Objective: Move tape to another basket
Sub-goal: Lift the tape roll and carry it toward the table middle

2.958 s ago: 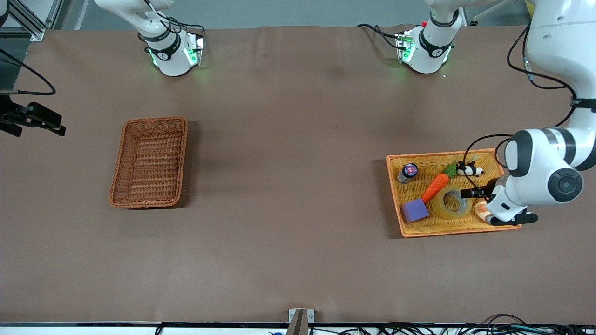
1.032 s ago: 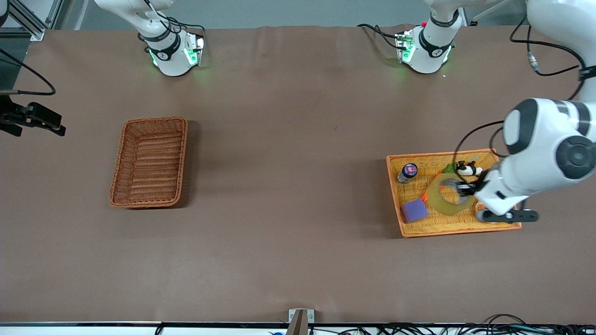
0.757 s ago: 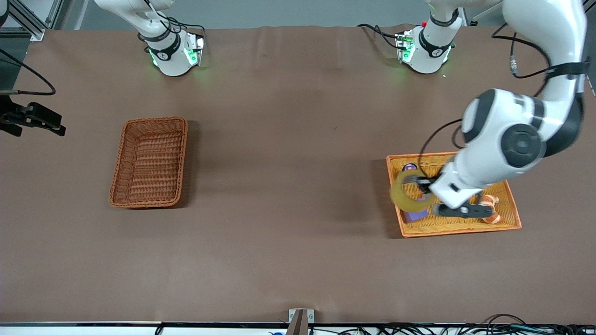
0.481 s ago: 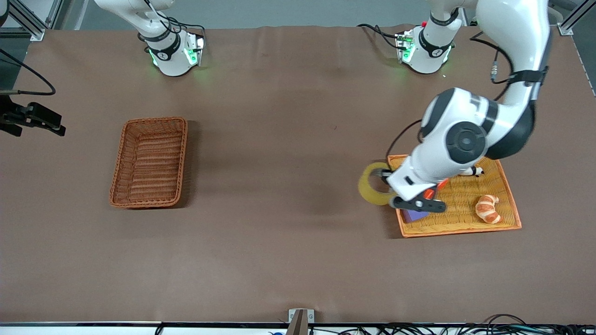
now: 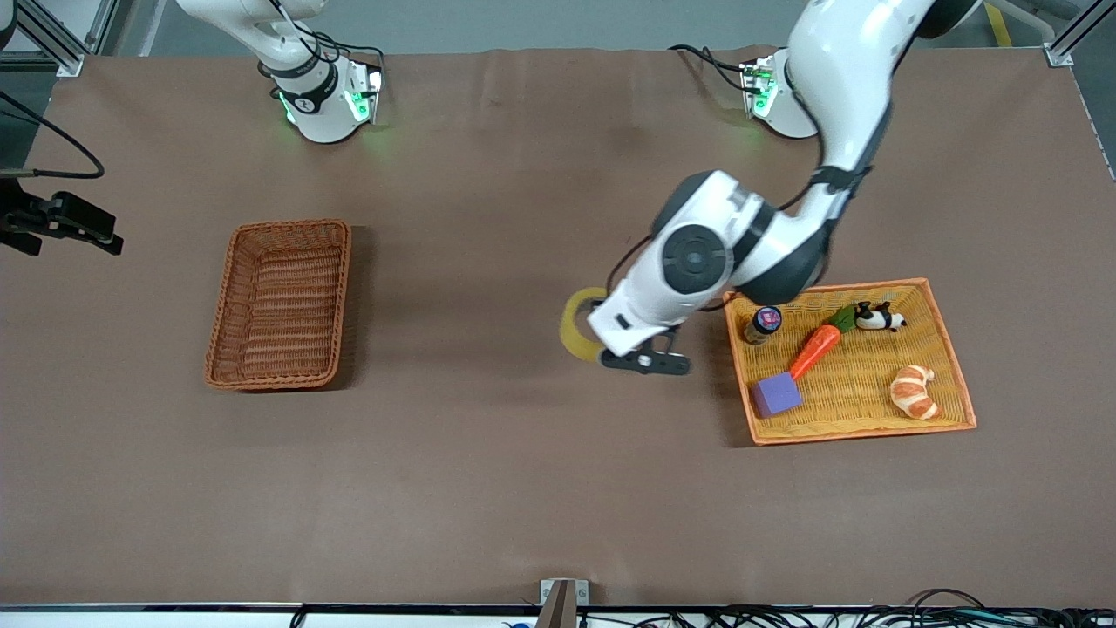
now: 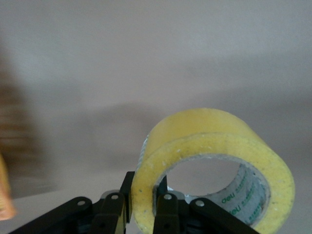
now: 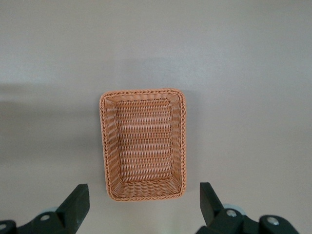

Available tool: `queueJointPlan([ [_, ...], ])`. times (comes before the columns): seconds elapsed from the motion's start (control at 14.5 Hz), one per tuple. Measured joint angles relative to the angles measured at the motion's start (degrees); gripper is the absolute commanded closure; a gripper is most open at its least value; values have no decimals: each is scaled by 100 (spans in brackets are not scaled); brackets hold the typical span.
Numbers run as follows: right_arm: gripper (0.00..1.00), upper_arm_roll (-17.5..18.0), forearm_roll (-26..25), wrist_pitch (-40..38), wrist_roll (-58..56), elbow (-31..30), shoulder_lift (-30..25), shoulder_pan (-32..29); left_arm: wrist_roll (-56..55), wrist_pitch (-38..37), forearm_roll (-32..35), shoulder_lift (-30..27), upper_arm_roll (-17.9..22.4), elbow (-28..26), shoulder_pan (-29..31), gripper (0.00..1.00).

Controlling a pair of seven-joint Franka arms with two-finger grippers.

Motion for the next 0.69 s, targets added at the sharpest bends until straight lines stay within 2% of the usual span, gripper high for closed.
queueJointPlan([
  [0.21,0,0,0,-1,0,0,0,0,-338,469,0,506,31,130,-508,92],
  [0.48,0,-6,0,4,0,0,0,-2,-423,1147,0,1096,103,567,-964,93],
  [0.69,0,-12,0,14,-2,-1,0,-2,-236,1210,0,1375,102,824,-1159,92],
])
